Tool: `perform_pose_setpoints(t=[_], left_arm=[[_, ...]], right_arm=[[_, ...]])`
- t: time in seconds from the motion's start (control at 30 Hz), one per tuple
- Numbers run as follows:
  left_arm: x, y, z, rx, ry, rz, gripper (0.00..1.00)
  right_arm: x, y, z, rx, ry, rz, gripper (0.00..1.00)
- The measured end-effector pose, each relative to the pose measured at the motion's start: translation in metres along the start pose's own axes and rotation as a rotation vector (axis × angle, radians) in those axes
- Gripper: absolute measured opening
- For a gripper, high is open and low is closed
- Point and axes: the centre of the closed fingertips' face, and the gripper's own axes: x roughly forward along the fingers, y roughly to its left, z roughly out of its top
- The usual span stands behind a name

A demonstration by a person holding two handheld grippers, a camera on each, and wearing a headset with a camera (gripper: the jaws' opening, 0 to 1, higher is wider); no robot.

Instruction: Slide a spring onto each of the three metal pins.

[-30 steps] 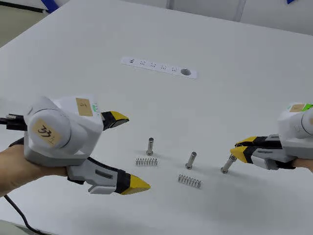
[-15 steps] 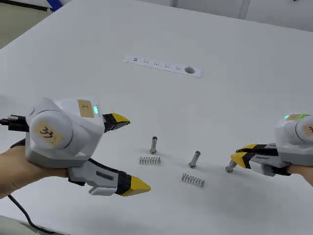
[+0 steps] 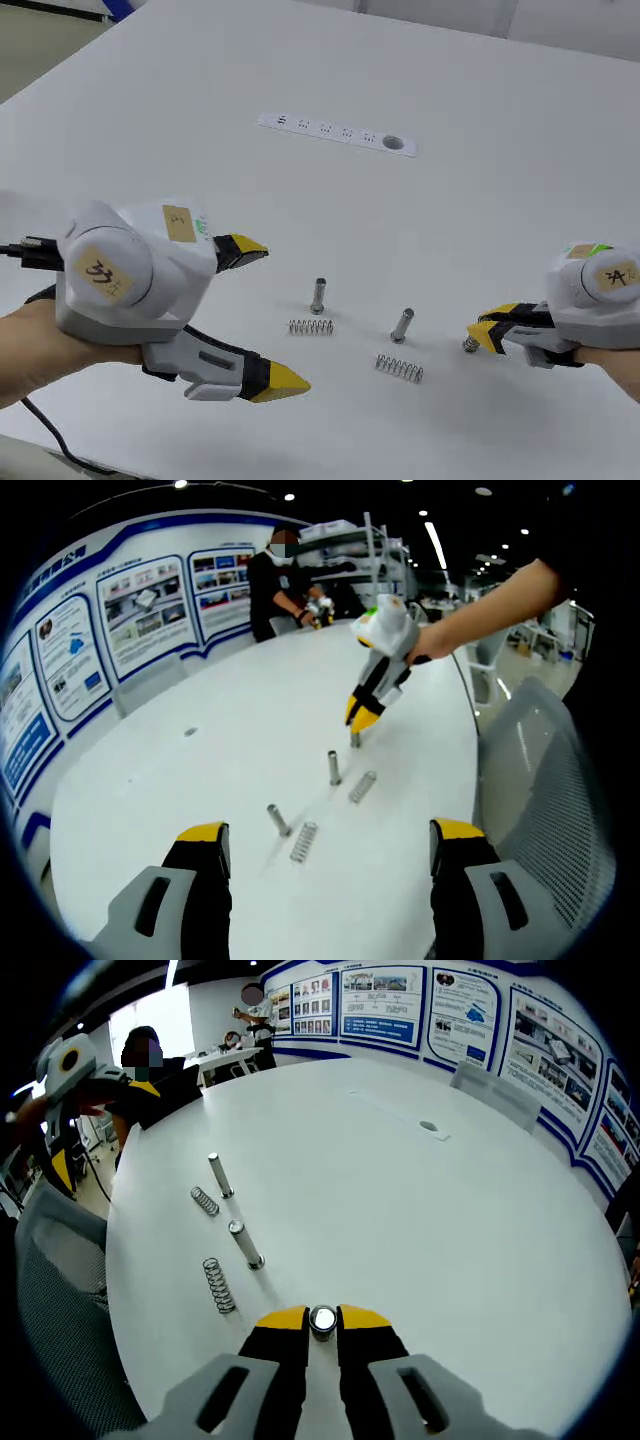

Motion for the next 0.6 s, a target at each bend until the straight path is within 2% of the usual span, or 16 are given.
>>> perform_pose_setpoints(t=[0.13,0.37,0.5,0.6], left_arm=[[0.000,0.000,0.000,-0.002,0.001,0.000,0.84],[0.000,-0.001,0.000,0.001,0.001,-0.004,0.84],[0.001,-0.002,0.002,0.003,-0.004,-0.007,0.84],[0.001,-0.003,0.001,0.005,-0.001,-0.009,0.84]], right_arm=[[0.000,0.001,-0.001,-0.007,0.007,-0.009,0.12],[-0.013,0.000,0.014,0.006,-0.044,-0.030,0.18],[-0.026,0.003,0.030,0.023,-0.103,-0.037,0.18],[-0.032,0.015,0.047,0.005,-0.157,-0.004,0.18]])
